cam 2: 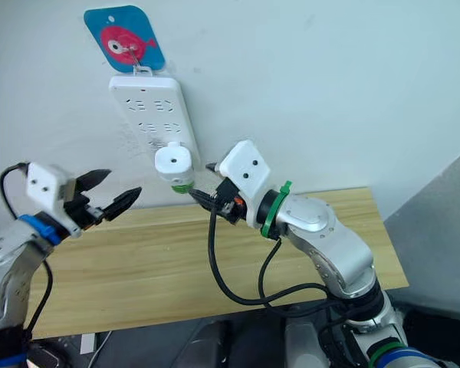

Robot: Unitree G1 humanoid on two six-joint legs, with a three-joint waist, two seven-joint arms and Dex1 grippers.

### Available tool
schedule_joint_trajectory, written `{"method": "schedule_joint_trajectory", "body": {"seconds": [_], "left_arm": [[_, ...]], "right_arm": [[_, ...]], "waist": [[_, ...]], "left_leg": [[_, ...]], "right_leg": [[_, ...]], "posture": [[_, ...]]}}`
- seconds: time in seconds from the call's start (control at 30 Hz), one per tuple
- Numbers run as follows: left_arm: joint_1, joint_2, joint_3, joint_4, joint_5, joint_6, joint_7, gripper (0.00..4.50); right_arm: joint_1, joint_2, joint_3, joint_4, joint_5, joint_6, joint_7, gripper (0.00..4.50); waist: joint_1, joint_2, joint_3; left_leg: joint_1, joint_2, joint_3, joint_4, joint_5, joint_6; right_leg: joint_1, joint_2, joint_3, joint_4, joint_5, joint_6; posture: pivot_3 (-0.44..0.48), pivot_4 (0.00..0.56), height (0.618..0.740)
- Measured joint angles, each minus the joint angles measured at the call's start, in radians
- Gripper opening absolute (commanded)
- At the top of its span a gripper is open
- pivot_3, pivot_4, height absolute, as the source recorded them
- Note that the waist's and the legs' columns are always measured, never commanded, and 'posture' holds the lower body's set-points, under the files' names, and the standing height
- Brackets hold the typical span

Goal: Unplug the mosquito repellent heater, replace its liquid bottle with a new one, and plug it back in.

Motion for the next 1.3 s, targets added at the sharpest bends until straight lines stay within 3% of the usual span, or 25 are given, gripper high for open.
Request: {"method": "schedule_joint_trajectory", "body": {"seconds": [0.1,0.13,0.37,0.6,0.97,1.3], "left_arm": [[0.145,-0.064,0.017,-0.159,-0.012,-0.001,0.034,3.96],[0.192,-0.087,0.018,-0.209,-0.013,-0.002,0.045,3.96],[0.395,-0.204,-0.052,-0.432,0.022,-0.054,0.100,3.96],[0.369,-0.206,-0.131,-0.436,0.037,-0.094,0.104,3.96],[0.346,-0.192,-0.140,-0.427,0.038,-0.112,0.094,3.96],[0.334,-0.178,-0.161,-0.426,0.039,-0.118,0.093,3.96]], "right_arm": [[-0.005,0.013,0.044,0.062,-0.032,-0.050,0.005,0.17],[-0.008,0.019,0.055,0.088,-0.046,-0.069,0.003,0.06],[-0.054,0.091,0.073,0.252,-0.142,-0.155,-0.042,0.06],[-0.057,0.114,0.095,0.290,-0.179,-0.163,-0.029,0.06],[-0.058,0.161,0.095,0.335,-0.220,-0.179,-0.055,0.06],[-0.050,0.122,0.056,0.270,-0.182,-0.143,-0.006,0.06]], "waist": [[0.006,0.000,0.000],[0.007,0.000,0.000],[0.024,0.000,0.000],[0.026,0.000,0.000],[0.025,0.000,0.000],[0.023,0.000,0.000]], "left_leg": [[0.000,0.000,0.000,0.000,0.000,0.000],[0.000,0.000,0.000,0.000,0.000,0.000],[0.000,0.000,0.000,0.000,0.000,0.000],[0.001,0.000,0.000,0.000,0.000,0.000],[0.001,0.000,0.000,0.000,0.000,0.000],[0.001,0.001,0.000,0.000,0.000,0.000]], "right_leg": [[0.000,0.000,0.000,0.000,0.000,0.000],[0.000,0.000,0.000,0.001,0.000,0.000],[0.001,0.001,-0.001,0.001,0.000,0.000],[0.001,0.001,-0.001,0.001,0.000,0.000],[0.001,0.001,-0.001,0.001,0.000,0.000],[0.001,0.002,-0.001,0.001,0.000,-0.001]], "posture": [[-0.018,0.256,0.740],[-0.017,0.256,0.740],[-0.012,0.253,0.740],[-0.021,0.252,0.740],[-0.022,0.251,0.740],[-0.033,0.249,0.740]]}}
